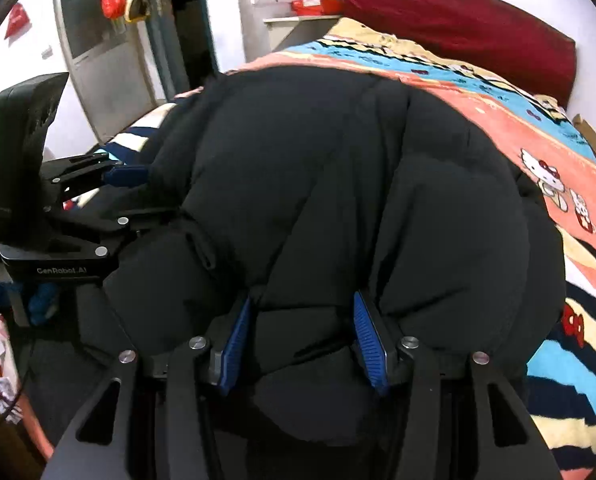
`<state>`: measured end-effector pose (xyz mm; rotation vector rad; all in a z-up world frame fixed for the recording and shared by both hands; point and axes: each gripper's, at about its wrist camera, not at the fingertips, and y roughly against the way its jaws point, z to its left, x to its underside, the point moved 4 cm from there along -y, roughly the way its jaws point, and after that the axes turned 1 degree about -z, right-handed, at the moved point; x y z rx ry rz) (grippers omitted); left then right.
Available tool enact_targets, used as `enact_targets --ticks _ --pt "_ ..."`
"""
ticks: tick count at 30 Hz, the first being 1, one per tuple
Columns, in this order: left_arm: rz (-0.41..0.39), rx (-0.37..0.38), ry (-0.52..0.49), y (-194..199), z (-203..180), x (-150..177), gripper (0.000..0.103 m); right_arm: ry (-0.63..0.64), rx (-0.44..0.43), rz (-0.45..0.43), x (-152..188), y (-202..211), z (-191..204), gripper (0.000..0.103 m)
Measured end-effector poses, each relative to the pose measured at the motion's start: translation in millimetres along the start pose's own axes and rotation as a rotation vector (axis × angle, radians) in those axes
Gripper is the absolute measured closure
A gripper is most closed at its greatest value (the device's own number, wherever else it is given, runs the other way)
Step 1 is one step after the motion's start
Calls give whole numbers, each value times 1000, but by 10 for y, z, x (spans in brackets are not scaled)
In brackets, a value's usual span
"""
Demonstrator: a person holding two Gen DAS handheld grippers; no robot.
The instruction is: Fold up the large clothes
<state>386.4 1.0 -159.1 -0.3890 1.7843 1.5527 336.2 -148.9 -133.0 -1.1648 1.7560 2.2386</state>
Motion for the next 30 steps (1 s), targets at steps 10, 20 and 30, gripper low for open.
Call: enact_targets --ticks 10,20,30 --pt "36 -62 37 -731 198 -286 38 -121 59 29 -284 -716 -431 52" --pt "2 8 39 -111 110 -311 39 -118 35 -26 -267 -112 -265 53" --pt "71 -48 49 -357 25 -74 39 -168 32 39 -107 -453 -330 53"
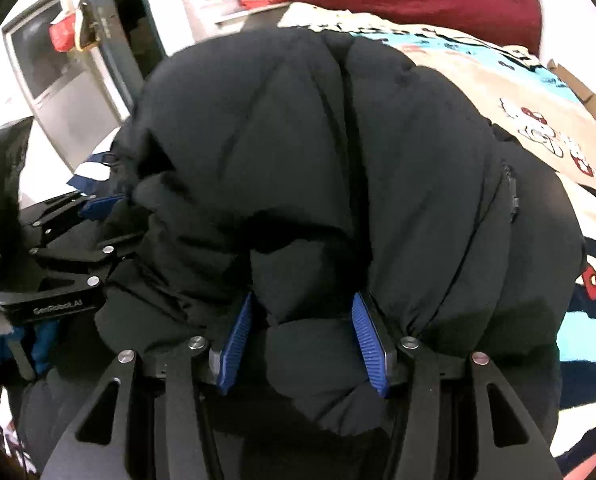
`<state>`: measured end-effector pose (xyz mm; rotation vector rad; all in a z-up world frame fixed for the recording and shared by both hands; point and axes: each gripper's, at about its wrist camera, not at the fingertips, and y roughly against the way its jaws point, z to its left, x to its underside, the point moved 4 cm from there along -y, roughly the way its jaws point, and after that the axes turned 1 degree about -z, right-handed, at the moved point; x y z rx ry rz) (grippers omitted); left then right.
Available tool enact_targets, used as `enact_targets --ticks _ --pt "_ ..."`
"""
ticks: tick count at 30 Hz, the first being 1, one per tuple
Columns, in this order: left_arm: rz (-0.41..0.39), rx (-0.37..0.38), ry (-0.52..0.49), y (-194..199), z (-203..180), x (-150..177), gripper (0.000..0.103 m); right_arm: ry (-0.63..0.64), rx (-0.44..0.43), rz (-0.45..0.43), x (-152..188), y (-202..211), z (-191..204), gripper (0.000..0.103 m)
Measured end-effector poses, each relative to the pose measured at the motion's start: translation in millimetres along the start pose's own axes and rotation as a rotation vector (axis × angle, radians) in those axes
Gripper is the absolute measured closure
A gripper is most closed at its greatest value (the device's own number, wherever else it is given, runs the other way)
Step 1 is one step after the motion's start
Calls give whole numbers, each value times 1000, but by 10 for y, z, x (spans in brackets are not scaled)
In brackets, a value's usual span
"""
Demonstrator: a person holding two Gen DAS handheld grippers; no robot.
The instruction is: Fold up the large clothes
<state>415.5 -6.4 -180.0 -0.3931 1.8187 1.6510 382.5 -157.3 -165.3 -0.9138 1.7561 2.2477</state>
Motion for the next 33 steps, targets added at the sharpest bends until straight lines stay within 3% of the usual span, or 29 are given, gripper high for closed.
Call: enact_targets --ticks 4,12,16,21,27,33 --pt "-25 -55 -4 265 -41 33 39 -4 22 -13 30 163 66 53" --pt "-107 -126 16 1126 -164 225 39 -43 25 -99 378 1014 237 47" --pt "-97 -110 44 1505 -103 427 39 -68 41 -128 669 1410 216 32" --pt "-64 -85 119 1793 162 818 38 -141 95 -128 1202 1830 -23 27" --pt "10 -42 268 1956 702 1474 38 -275 138 -57 1797 1969 -443 24" --pt "56 -38 450 1893 1188 1991 38 -393 54 40 2088 1717 -584 22"
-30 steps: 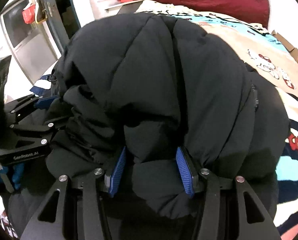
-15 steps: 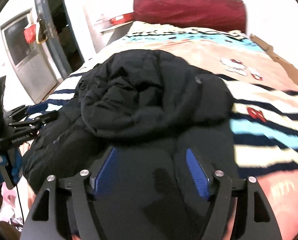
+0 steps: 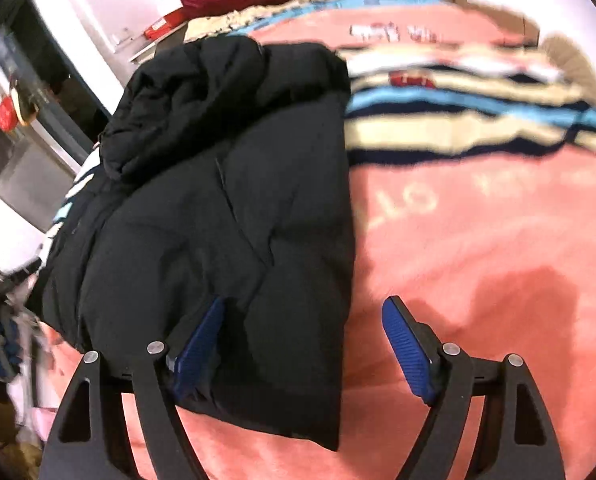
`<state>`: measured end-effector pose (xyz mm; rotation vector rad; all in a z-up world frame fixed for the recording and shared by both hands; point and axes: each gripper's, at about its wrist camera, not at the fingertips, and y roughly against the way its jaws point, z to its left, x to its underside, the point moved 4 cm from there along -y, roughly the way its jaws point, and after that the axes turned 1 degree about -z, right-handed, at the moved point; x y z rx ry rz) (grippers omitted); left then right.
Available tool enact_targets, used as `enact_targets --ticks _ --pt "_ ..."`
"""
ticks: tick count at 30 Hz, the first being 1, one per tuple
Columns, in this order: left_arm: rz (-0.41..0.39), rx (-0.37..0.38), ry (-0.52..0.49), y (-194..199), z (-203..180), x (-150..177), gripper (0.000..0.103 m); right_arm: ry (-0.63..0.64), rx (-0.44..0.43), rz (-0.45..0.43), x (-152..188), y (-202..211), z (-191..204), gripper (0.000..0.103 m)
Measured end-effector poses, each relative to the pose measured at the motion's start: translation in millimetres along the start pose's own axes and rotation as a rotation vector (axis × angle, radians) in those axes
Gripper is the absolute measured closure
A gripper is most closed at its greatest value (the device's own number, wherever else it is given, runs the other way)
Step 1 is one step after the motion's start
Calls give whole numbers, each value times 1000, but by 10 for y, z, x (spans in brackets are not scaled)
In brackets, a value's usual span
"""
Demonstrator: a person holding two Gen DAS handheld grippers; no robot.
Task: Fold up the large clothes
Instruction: 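Grasp the folded jacket with both grippers and flip it over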
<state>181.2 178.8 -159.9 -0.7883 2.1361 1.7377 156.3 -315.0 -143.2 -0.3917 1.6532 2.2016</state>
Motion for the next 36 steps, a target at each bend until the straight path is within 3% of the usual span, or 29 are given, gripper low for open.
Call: enact_targets --ticks 6,11,15,20,22,24,27,31,36 --pt "29 95 166 -127 341 265 38 -119 -98 61 90 -212 -66 21" --pt "77 291 287 -216 356 414 38 -123 -175 79 217 -277 80 22" --pt "121 437 300 -252 174 506 38 -125 -221 92 268 -289 132 38" --pt "110 441 289 -227 47 561 40 -170 -280 106 340 -298 98 53" --pt "105 438 285 -222 12 546 51 -182 -296 101 368 -284 105 70" --pt "103 454 275 -201 -65 485 72 -168 -304 80 367 -214 143 81" --pt "81 474 239 -108 -165 349 85 -133 -306 54 323 -127 250 87" --pt "41 530 212 120 -290 70 88 -156 -365 -17 129 93 298 88" --pt "-63 661 258 414 -406 -586 88 -218 -451 -126 -404 440 299 88"
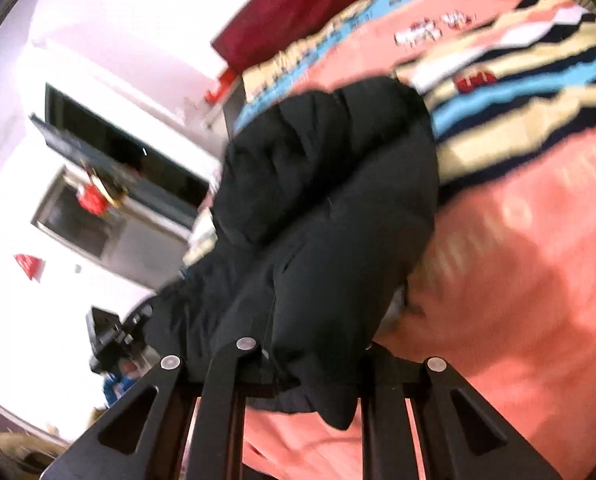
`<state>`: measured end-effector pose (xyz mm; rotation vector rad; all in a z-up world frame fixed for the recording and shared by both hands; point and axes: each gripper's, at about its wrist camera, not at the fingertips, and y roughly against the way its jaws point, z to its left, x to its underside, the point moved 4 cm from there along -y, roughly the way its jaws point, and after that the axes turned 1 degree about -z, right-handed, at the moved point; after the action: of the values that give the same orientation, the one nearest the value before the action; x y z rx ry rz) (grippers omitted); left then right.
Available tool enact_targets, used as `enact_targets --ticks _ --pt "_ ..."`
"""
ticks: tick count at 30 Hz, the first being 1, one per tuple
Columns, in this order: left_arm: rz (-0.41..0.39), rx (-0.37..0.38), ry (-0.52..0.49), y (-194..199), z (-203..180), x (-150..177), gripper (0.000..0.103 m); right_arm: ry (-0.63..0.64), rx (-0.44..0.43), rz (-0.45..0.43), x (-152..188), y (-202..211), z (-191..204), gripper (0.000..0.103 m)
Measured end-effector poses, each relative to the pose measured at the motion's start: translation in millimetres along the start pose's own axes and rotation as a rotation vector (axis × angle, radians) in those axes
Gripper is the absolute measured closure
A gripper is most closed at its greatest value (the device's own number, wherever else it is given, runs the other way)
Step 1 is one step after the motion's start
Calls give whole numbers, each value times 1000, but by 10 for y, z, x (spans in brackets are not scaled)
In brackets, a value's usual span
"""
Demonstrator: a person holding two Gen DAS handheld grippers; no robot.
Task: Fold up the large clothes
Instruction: 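Grasp the folded jacket with both grippers and flip it over, then lower the jacket bundle onto the blanket with both grippers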
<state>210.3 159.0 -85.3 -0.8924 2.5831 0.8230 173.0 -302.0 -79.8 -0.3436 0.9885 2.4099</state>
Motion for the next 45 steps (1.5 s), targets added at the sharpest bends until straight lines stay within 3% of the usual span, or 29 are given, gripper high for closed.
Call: enact_targets --ticks 3,6,9,12,19,23,26,29,32,35,36,37,38,42,45 --pt "-55 89 50 -89 -163 -448 88 -32 -26 -63 -477 19 124 88" --pt "-88 127 98 -263 -217 -866 88 -57 -32 -104 -897 -74 218 88" --pt "-110 134 136 -499 -172 -1290 88 -91 16 -153 -1351 -286 250 86" --pt "-132 78 163 -832 -76 -1714 86 -155 46 -204 -1820 -612 171 85" --pt "-131 -78 157 -1740 268 -2414 84 -109 205 -239 -2605 -1541 -93 84" --pt "-76 -186 110 -2381 654 -2559 82 -124 246 -212 -2826 -2067 -399 84" --pt "-67 -187 85 -2747 903 -2573 82 -136 237 -205 -2896 -2374 -603 84" --pt "-69 -160 107 -2787 956 -2611 82 -87 260 -218 -2969 -2470 -597 84" --pt "-63 -108 141 -2657 925 -2704 74 -56 269 -215 -3030 -2465 -531 78" --pt "-115 -13 173 -2349 814 -2828 60 -39 253 -238 -3057 -2322 -476 59" --pt "-127 -11 166 -2247 766 -2856 58 -28 264 -255 -3064 -2221 -443 46" --pt "-138 -26 148 -2145 704 -2888 57 -19 272 -268 -3061 -2164 -404 37" --pt "-142 -48 116 -2050 629 -2921 57 -3 272 -288 -3053 -2057 -364 35" --pt "-172 -175 -45 -1762 264 -2952 56 88 285 -348 -3016 -1677 -87 35" --pt "-232 -263 -176 -1613 -57 -2925 54 236 302 -316 -2877 -1646 267 35"
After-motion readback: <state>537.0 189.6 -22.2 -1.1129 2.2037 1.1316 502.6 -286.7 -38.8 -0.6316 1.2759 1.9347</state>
